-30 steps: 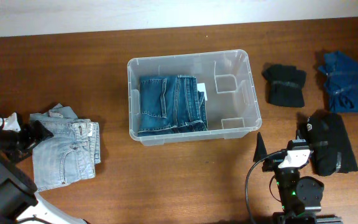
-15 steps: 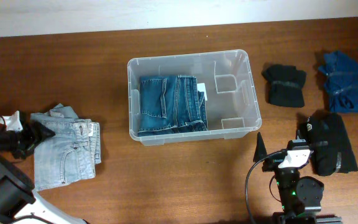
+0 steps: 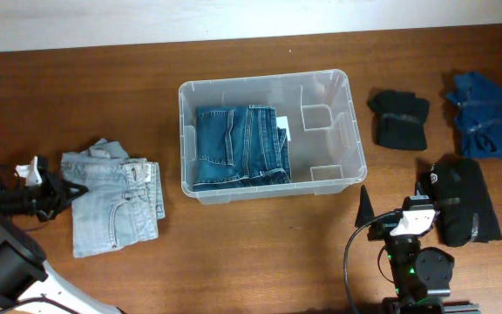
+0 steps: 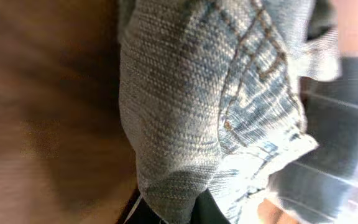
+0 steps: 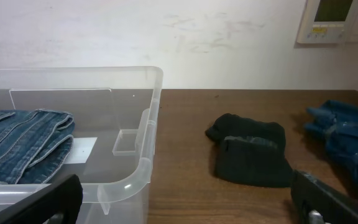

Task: Pack container
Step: 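Lift and carry the light-blue jeans over the bin with the left gripper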

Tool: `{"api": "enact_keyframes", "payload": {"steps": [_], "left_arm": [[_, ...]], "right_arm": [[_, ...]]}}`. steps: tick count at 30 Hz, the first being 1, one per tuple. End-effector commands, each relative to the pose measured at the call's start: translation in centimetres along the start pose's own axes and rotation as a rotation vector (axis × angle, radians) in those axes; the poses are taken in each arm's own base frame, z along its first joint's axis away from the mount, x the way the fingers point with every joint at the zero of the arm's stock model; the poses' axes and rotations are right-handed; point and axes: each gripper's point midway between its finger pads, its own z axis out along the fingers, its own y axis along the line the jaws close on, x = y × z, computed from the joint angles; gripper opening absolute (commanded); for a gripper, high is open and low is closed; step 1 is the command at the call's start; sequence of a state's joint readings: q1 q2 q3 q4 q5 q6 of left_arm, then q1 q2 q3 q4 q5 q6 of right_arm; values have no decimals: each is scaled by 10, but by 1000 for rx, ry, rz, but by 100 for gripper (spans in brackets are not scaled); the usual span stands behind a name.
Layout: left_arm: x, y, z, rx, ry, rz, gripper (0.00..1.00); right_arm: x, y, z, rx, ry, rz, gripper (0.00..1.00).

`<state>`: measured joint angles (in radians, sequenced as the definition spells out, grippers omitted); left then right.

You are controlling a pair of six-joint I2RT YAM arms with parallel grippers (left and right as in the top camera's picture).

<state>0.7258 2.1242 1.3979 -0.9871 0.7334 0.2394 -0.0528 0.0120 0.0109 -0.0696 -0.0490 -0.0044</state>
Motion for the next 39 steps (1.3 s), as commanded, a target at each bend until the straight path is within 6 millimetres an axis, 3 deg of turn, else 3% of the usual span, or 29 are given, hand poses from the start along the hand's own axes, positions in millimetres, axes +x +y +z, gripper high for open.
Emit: {"api": "enact_keyframes", "payload": {"steps": [1, 6, 10, 13, 17, 23, 28, 36, 39], "left_arm": [[-17, -40, -1, 184, -44, 32, 1], [-32, -89, -10, 173, -36, 205, 0], [-40, -146, -16, 169, -46, 371, 1], [-41, -205, -28, 91, -62, 513, 1], [-41, -240, -47, -48, -100, 540, 1], [-32, -320, -81, -12, -208, 596, 1], [-12, -373, -82, 52, -227, 607, 1], [32, -430, -52, 147, -155, 585, 0], [60, -454, -41, 229, -75, 556, 0]], "right_arm": [[2, -2, 0, 8, 3, -3, 98], [2, -2, 0, 8, 3, -2, 98], [2, -2, 0, 8, 3, -2, 99], [2, -2, 0, 8, 3, -3, 98], [2, -2, 0, 8, 3, -3, 98], [2, -2, 0, 8, 3, -3, 98], [2, -2, 0, 8, 3, -3, 98], [2, -2, 0, 8, 3, -3, 98], [2, -2, 0, 8, 3, -3, 98]]}}
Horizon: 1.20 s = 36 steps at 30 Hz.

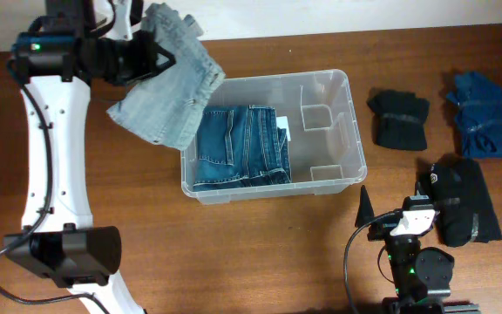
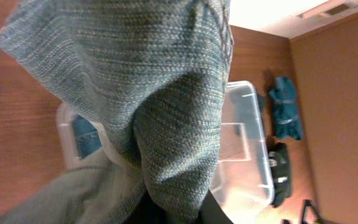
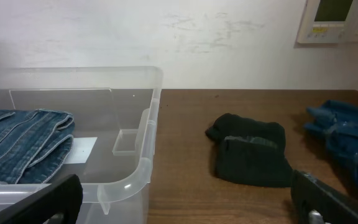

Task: Pack container
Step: 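Lift and carry the light-blue jeans over the bin with the left gripper, then lower the light-blue jeans onto the dark jeans in the bin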

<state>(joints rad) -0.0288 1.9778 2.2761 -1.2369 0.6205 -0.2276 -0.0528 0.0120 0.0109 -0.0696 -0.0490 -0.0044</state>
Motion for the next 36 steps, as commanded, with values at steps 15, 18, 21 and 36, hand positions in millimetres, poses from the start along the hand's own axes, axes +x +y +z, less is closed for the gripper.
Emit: {"api": "enact_keyframes", "payload": {"steps": [15, 18, 21, 36], "left_arm": [[37, -142, 35, 125, 12, -47, 1], [36, -146, 42, 97, -14, -80, 1], [38, -148, 57, 91, -24, -136, 1], [69, -115, 144, 75, 3, -430, 1]], "right_arm": [[2, -2, 0, 8, 3, -3, 98], [2, -2, 0, 8, 3, -3, 98], [2, -2, 0, 8, 3, -2, 98], [2, -2, 0, 8, 3, -3, 98]]}}
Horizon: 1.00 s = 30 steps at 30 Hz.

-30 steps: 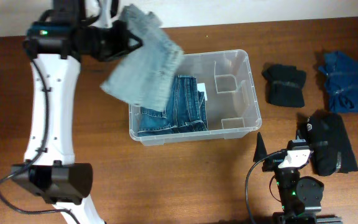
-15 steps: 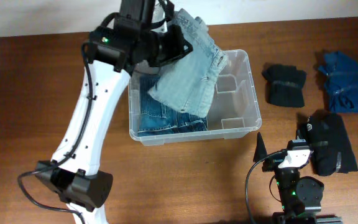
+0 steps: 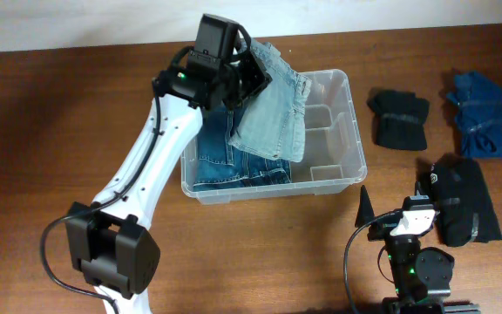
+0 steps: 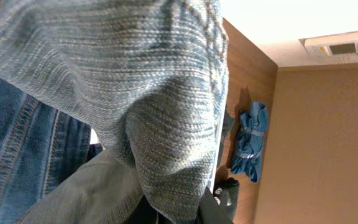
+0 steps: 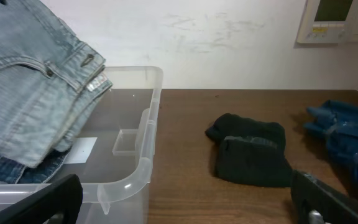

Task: Pack container
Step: 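Lower the light-blue jeans onto the dark jeans in the bin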

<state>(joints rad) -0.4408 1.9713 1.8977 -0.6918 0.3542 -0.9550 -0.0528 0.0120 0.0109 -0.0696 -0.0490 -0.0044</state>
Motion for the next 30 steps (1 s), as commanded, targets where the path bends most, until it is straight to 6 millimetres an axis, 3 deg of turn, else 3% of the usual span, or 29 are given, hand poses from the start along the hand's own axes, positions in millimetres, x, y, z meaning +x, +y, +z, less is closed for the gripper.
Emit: {"api": "enact_keyframes", "payload": {"steps": [1, 5, 9, 22, 30], "left_arm": [[19, -28, -4, 84, 21, -64, 1], [35, -47, 2, 138, 41, -39, 1], [35, -33, 3, 87, 44, -46, 1], [18, 54, -3, -189, 15, -118, 1], [-6, 122, -27, -438, -49, -62, 2]], "right_arm": [[2, -2, 0, 8, 3, -2, 98], [2, -2, 0, 8, 3, -2, 98], [2, -2, 0, 8, 3, -3, 98], [2, -2, 0, 8, 3, -3, 99], [2, -2, 0, 8, 3, -3, 98]]}}
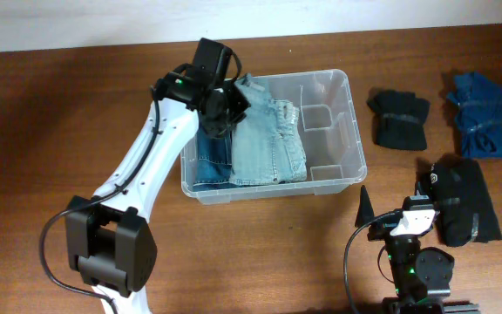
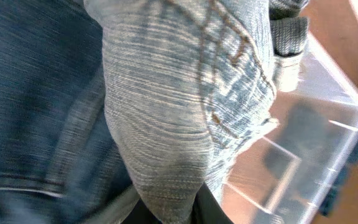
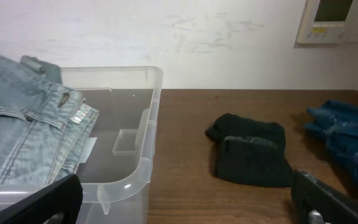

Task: Pack container
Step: 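Lower the light-blue jeans onto the dark jeans in the bin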

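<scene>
The clear plastic container (image 1: 353, 131) stands mid-table. Folded dark blue jeans (image 1: 209, 161) lie in its left part. Pale blue jeans (image 1: 268, 144) now rest across them, toward the middle. My left gripper (image 1: 219, 112) is down inside the container at the far left corner, shut on a fold of the pale jeans (image 2: 166, 124); the fabric hides its fingers. The dark jeans (image 2: 30, 93) show beside it. At the front right of the table my right gripper (image 3: 185, 180) stands open and holds nothing, with its fingers (image 3: 42, 199) wide apart.
Right of the container lie a folded black garment (image 1: 399, 119), a bundled blue garment (image 1: 484, 113) and a black garment with a white logo (image 1: 464, 201). Small dividers (image 1: 318, 118) stand inside the container's right end. A wall runs behind the table.
The pale jeans hung from my left gripper above the container; now they lie inside it on the dark jeans. The left gripper is lower and still shut on them. The right arm is unmoved.
The pale jeans lay on the table left of the container with my left gripper at their edge. Then they hung in the gripper above the container's far left corner, then over the container's middle. Now they rest inside. The right arm stayed still throughout.
</scene>
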Tool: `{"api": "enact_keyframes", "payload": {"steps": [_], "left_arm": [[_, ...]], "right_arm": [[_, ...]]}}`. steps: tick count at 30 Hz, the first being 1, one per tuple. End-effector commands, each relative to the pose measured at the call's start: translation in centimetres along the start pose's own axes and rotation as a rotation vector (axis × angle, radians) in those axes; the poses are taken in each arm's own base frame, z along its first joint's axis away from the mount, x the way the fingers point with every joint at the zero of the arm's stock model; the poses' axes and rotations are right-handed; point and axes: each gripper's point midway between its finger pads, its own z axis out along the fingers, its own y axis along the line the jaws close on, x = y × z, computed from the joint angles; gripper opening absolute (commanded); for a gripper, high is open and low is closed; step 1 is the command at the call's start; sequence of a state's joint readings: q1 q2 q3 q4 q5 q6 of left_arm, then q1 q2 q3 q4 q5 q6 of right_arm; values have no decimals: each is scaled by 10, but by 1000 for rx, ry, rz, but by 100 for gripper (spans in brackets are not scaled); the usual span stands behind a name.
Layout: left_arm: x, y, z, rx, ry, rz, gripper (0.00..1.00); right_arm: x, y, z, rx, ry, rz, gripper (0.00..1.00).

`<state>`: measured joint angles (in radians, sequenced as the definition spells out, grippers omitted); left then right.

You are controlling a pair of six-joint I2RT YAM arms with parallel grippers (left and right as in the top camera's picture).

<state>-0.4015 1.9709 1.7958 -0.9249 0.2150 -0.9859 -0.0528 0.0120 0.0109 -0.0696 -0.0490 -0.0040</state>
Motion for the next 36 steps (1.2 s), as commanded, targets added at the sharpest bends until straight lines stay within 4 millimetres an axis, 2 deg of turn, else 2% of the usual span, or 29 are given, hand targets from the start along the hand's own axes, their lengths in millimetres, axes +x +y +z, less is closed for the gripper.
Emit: {"api": "enact_keyframes", "payload": {"steps": [1, 6, 8, 9, 10, 12, 13, 18, 21, 22, 24, 25, 27, 29, 32, 36], "left_arm": [[-33, 34, -22, -123, -130, 77, 3], [-55, 67, -31, -240, -167, 188, 4], [-61, 71, -33, -253, -160, 293, 11], [-63, 72, -34, -257, -157, 333, 33], [-64, 73, -34, -260, -153, 380, 51], [-66, 74, -35, -270, -143, 475, 75], [-66, 74, -35, -273, -138, 517, 84], [-69, 69, -37, -270, -140, 621, 91], [-73, 59, -47, -256, -165, 661, 89], [-74, 56, -50, -250, -172, 676, 79], [-74, 52, -51, -245, -179, 707, 40], [-73, 50, -50, -242, -181, 714, 25], [-73, 44, -48, -237, -194, 727, 8], [-75, 41, -48, -249, -218, 738, 1], [-76, 34, -45, -273, -252, 780, 1], [-74, 28, -26, -273, -244, 810, 1]], "right_arm": [[2, -2, 0, 8, 3, -3, 98], [2, -2, 0, 8, 3, -3, 98], [2, -2, 0, 8, 3, -3, 98], [2, -2, 0, 8, 3, -3, 98], [2, -2, 0, 8, 3, -3, 98], [2, -2, 0, 8, 3, -3, 98], [2, -2, 0, 8, 3, -3, 98], [2, -2, 0, 8, 3, -3, 98], [2, -2, 0, 8, 3, -3, 98], [2, -2, 0, 8, 3, -3, 98], [2, -2, 0, 8, 3, -3, 98], [2, -2, 0, 8, 3, -3, 98], [2, -2, 0, 8, 3, -3, 98], [2, -2, 0, 8, 3, -3, 98], [2, -2, 0, 8, 3, -3, 98], [2, -2, 0, 8, 3, -3, 98]]}}
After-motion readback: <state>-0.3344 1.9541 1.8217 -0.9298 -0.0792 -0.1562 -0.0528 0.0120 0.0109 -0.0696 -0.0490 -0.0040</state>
